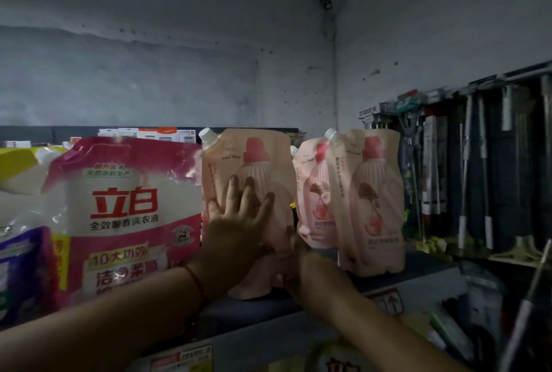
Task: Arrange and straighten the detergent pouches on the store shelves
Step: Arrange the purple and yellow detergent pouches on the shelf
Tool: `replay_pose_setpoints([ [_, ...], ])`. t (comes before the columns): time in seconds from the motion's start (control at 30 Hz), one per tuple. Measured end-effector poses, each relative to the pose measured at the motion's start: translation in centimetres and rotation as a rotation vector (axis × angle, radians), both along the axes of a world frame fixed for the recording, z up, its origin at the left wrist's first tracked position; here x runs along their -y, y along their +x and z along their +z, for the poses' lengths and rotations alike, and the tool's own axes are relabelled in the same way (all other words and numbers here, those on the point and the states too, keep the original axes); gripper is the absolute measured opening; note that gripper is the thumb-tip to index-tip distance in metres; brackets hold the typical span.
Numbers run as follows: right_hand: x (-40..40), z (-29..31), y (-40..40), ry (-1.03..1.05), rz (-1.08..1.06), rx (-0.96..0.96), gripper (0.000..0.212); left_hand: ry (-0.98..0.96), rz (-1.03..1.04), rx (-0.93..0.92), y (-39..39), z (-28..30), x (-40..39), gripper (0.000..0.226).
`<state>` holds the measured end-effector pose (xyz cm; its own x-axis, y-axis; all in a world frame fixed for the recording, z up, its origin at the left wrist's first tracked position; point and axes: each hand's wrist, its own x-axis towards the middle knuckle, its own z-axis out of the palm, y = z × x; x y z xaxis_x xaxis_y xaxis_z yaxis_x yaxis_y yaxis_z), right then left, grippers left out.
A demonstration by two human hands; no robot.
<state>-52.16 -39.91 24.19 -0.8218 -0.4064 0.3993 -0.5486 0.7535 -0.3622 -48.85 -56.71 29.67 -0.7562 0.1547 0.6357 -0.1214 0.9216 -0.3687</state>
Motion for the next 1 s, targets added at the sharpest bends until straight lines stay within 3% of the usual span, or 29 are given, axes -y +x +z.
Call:
replay_pose_setpoints([
  [0.13, -2.4, 1.2, 1.9, 0.058, 0.067, -0.078, 0.074, -0.023, 0.000, -0.008, 0.4, -0.6, -0.1, 0.099],
  [0.3, -6.1, 3.2, 3.0, 0.098, 0.089, -0.177, 0.067, 0.061, 0.015, 0.026, 1.5, -1.6, -3.9, 0.090],
  [0.4, -9.0, 4.2, 2.9, 0.140, 0.062, -0.174, 0.068, 0.132, 0.063, 0.166, 2.0, -1.0, -7.2, 0.087],
  [0.63, -17.6, 5.7, -1.9, 0.225, 0.056, -0.172, 0.072, 0.203, -0.014, 0.119, -0.7, -1.2, -14.7, 0.079],
  [1.0, -22.0, 4.0, -11.0, 0.209, 0.239, -0.087, 0.081, 0.251, 0.108, 0.092, -7.6, -2.6, -21.1, 0.112],
])
